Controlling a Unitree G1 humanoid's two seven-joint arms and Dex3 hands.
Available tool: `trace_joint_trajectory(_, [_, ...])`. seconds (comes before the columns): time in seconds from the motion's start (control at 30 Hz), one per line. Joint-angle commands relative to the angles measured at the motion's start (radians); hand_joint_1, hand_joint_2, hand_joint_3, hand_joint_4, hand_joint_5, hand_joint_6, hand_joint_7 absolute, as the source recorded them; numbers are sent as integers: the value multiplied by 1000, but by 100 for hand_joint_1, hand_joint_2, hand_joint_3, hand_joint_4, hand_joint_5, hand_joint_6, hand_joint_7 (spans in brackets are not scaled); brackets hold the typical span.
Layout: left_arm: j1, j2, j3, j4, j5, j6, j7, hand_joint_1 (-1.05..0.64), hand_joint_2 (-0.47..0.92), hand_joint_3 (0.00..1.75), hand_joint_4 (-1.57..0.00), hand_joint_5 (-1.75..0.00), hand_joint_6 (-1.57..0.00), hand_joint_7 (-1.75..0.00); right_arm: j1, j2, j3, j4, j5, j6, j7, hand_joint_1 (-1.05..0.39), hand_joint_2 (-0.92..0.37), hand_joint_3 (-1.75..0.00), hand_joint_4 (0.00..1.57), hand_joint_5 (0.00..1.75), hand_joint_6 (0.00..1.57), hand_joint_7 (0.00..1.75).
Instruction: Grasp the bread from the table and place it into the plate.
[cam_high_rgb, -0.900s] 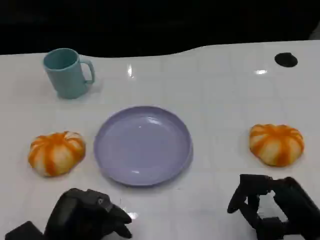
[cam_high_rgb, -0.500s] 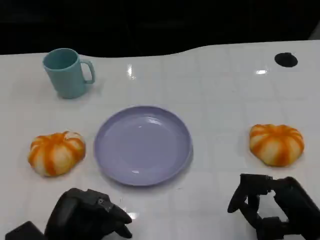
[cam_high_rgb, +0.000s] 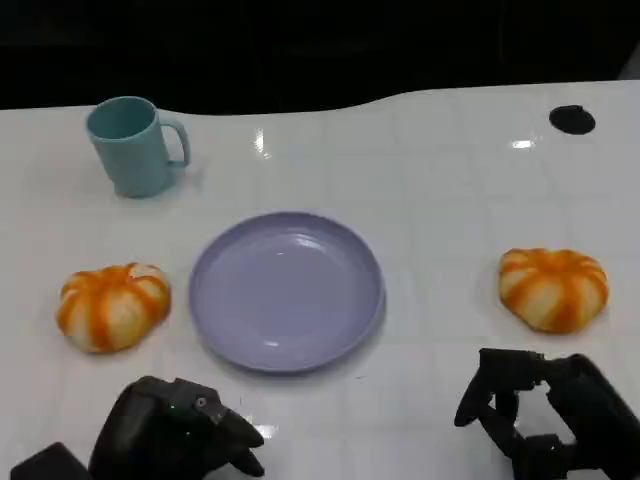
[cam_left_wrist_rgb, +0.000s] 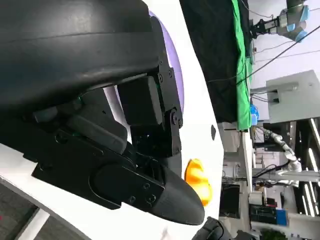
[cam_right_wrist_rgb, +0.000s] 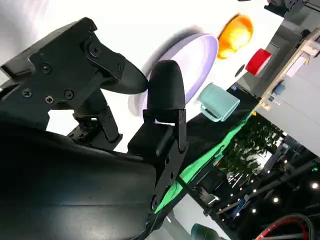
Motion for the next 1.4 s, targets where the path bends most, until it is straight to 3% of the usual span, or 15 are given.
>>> trace_joint_trajectory(0.03, [4, 19, 4, -4, -3, -7, -5, -105, 92, 1, -142, -69, -157, -22, 8, -1, -7, -12, 3, 3, -14, -20, -45, -117, 79, 171, 85, 120])
trace_joint_trajectory(0.07, [5, 19, 4, -6, -4, -3, -5, -105, 92, 1, -142, -69, -157, -22, 10, 0, -9, -16, 3, 7, -16, -20, -47, -114, 79, 169, 84, 118])
trace_joint_trajectory(0.17, [6, 19, 4, -8, -8, 3, -7, -105, 92, 0, -142, -69, -157, -22, 9, 4, -17, -19, 2, 4, -30, -21, -69, -76, 75, 162, 83, 102])
trace_joint_trajectory(0.23, [4, 18, 4, -4, -4, -4, -5, -105, 91, 0, -142, -69, -157, -22, 4, 9, -26, -16, -7, -11, -53, -19, -80, -51, 70, 133, 81, 79])
trace_joint_trajectory(0.5, [1, 17, 3, -5, -3, 2, -3, -105, 91, 0, -142, -69, -157, -21, -15, -34, -59, -68, -164, 37, -155, -29, -88, -23, 49, 83, 70, 25])
trace_joint_trajectory(0.8, [-5, 14, 3, 2, -4, 0, -2, -105, 92, 0, -142, -69, -157, -21, -59, -93, -79, -125, -354, 121, -305, -39, -92, -8, 35, 53, 60, 3])
trace_joint_trajectory(1.03, [-3, 12, 1, -1, 0, 5, 2, -105, 91, 0, -142, -70, -157, -21, -51, -140, -76, -268, -532, 329, -348, -51, -92, -6, 19, 43, 46, 0])
trace_joint_trajectory(1.2, [-1, 11, -2, -9, 0, 13, 4, -105, 91, 0, -142, -70, -157, -21, -46, -171, -57, -356, -635, 489, -312, -56, -92, -4, 2, 47, 35, 0])
trace_joint_trajectory(1.4, [-2, 12, -1, -6, 6, 9, 10, -105, 91, 0, -142, -70, -157, -22, -48, -194, -13, -447, -744, 677, -205, -59, -91, -2, 0, 34, 26, 1])
